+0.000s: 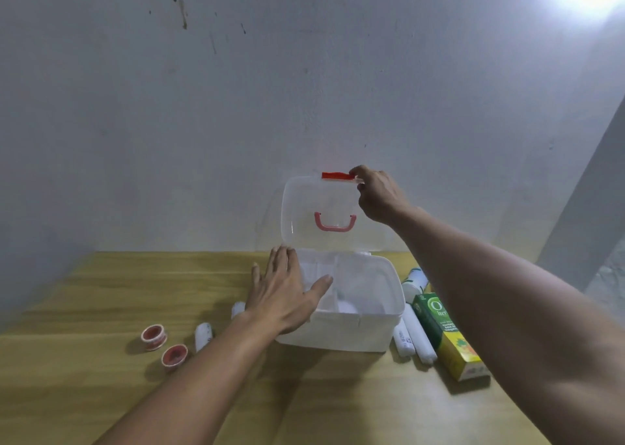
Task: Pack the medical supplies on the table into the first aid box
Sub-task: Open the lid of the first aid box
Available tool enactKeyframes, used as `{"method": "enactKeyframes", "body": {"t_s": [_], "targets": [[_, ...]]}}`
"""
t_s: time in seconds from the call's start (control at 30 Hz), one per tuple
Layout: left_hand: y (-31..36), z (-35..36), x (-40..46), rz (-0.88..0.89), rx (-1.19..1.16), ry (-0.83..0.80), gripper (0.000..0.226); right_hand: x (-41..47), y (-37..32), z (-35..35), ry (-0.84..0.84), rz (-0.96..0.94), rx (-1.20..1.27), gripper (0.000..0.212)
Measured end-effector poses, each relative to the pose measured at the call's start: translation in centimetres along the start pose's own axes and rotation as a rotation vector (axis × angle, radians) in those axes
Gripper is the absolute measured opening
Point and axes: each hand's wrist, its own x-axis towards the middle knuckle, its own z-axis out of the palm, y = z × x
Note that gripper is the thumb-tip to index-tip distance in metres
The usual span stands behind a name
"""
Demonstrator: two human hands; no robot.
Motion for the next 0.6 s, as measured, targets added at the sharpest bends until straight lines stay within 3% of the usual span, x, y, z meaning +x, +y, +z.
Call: {"method": "enactKeyframes", "body": {"t_s": [0.17, 0.6], "targets": [[0.1, 0.8, 0.4, -0.037, 0.013, -0.034, 0.098, 0.8, 0.4, 1.0, -0.037, 0.015, 0.054, 0.063], [0.8, 1.3, 0.6, -0.089, -0.038, 0.005, 0.089, 0.0, 2.1, 2.0, -0.012, 0.072, 0.149, 0.062]]}}
